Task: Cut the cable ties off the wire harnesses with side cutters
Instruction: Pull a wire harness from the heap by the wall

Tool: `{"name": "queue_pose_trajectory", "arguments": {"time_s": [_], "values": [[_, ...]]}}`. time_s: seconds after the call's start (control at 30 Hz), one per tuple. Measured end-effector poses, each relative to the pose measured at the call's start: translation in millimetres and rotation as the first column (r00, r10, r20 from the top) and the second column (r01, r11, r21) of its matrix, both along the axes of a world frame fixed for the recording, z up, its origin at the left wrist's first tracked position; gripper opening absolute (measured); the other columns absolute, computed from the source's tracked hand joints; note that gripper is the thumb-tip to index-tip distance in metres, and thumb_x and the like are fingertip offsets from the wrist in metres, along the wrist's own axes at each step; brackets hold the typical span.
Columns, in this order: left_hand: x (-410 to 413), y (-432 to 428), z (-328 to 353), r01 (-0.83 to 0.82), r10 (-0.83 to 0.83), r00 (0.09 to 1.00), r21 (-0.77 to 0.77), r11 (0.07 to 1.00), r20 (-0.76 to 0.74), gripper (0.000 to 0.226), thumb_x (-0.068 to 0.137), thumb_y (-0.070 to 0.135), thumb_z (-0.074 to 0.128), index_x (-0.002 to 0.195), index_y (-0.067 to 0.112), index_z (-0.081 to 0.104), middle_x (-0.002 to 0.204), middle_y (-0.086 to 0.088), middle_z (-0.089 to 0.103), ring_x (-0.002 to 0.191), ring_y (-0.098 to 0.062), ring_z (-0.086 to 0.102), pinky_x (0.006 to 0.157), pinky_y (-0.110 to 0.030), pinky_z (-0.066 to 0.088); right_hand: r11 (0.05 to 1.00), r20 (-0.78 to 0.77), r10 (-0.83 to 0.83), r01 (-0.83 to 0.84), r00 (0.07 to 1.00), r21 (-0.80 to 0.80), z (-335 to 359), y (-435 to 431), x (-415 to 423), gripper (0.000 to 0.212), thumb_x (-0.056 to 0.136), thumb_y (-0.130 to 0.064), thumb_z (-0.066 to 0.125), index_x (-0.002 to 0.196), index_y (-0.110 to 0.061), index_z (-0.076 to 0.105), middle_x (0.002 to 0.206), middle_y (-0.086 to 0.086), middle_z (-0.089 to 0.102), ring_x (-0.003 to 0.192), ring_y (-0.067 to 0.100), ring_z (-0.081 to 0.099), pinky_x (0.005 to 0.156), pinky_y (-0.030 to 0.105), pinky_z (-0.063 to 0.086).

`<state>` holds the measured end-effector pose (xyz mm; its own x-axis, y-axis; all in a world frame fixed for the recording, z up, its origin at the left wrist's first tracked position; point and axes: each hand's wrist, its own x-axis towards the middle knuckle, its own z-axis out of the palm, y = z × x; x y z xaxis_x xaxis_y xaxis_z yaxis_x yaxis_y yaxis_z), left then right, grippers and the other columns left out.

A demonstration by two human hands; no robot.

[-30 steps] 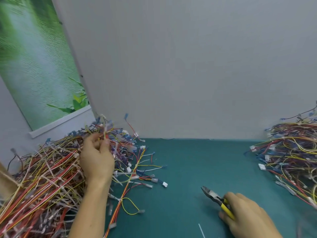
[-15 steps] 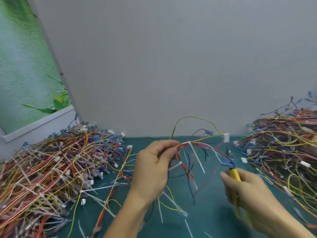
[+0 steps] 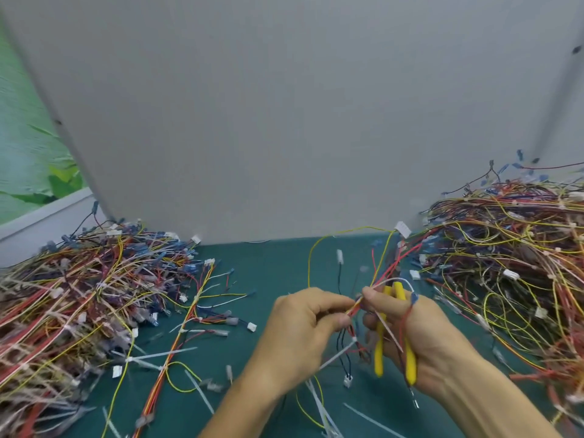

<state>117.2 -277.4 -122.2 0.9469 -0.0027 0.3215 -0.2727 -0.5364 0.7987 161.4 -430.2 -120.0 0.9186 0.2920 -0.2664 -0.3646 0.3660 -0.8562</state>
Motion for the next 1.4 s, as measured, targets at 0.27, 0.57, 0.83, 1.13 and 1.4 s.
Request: {"name": "queue_pose_trajectory", "arguments": {"time_s": [0.27, 0.57, 0.83, 1.13, 1.4], "values": [[0, 51, 23, -0.095, 0.096, 0.995, -0.341, 0.935, -0.014, 0.033, 0.074, 0.027, 0.071, 0.107, 0.025, 0.07, 0.101, 0.002, 0.074, 0.095, -0.02, 0.07, 0.084, -0.04, 0.056, 0.95, -0.164, -0.149, 0.187, 0.975, 0.249, 0, -7, 12, 0.012, 0.089, 0.001, 0.056, 0.077, -0.003, 0.056, 0.053, 0.008, 0.058, 0.043, 0.013, 0.058, 0.047, 0.022, 0.054], [-4, 124, -17, -0.268, 0.234, 0.885, -0.03, 0.963, -0.402, 0.02, 0.091, 0.018, 0.064, 0.111, 0.02, 0.065, 0.097, 0.001, 0.073, 0.081, -0.016, 0.071, 0.071, -0.029, 0.055, 0.827, -0.187, -0.366, 0.411, 0.912, 0.383, 0, -45, 38, 0.022, 0.097, -0.007, 0.046, 0.075, -0.01, 0.049, 0.048, 0.002, 0.062, 0.045, 0.006, 0.063, 0.055, 0.018, 0.054], [-6, 147, -26, -0.259, 0.438, 0.83, 0.458, 0.85, -0.344, 0.014, 0.092, 0.024, 0.061, 0.105, 0.026, 0.068, 0.102, 0.01, 0.068, 0.095, -0.008, 0.061, 0.091, -0.026, 0.046, 0.812, -0.048, -0.506, 0.494, 0.861, 0.31, -8, -34, 36, 0.02, 0.093, 0.004, 0.051, 0.076, -0.007, 0.049, 0.054, 0.007, 0.06, 0.049, 0.012, 0.066, 0.045, 0.023, 0.054], [-25, 175, -22, -0.332, 0.496, 0.804, 0.444, 0.832, -0.329, 0.022, 0.089, 0.012, 0.066, 0.108, 0.02, 0.068, 0.099, 0.007, 0.069, 0.087, -0.004, 0.06, 0.075, -0.016, 0.039, 0.753, 0.022, -0.617, 0.582, 0.787, 0.307, 1, -44, 39, 0.022, 0.091, 0.007, 0.054, 0.076, -0.009, 0.049, 0.052, -0.002, 0.061, 0.047, 0.009, 0.063, 0.048, 0.021, 0.053], [-31, 153, -10, -0.247, 0.512, 0.825, 0.664, 0.706, -0.238, 0.031, 0.09, 0.027, 0.064, 0.121, 0.024, 0.063, 0.112, 0.005, 0.066, 0.105, -0.012, 0.06, 0.094, -0.026, 0.044, 0.724, 0.014, -0.642, 0.6, 0.767, 0.34, 11, -67, 46, 0.026, 0.099, -0.006, 0.046, 0.074, -0.012, 0.042, 0.069, 0.003, 0.051, 0.059, 0.005, 0.059, 0.072, 0.019, 0.052]]}}
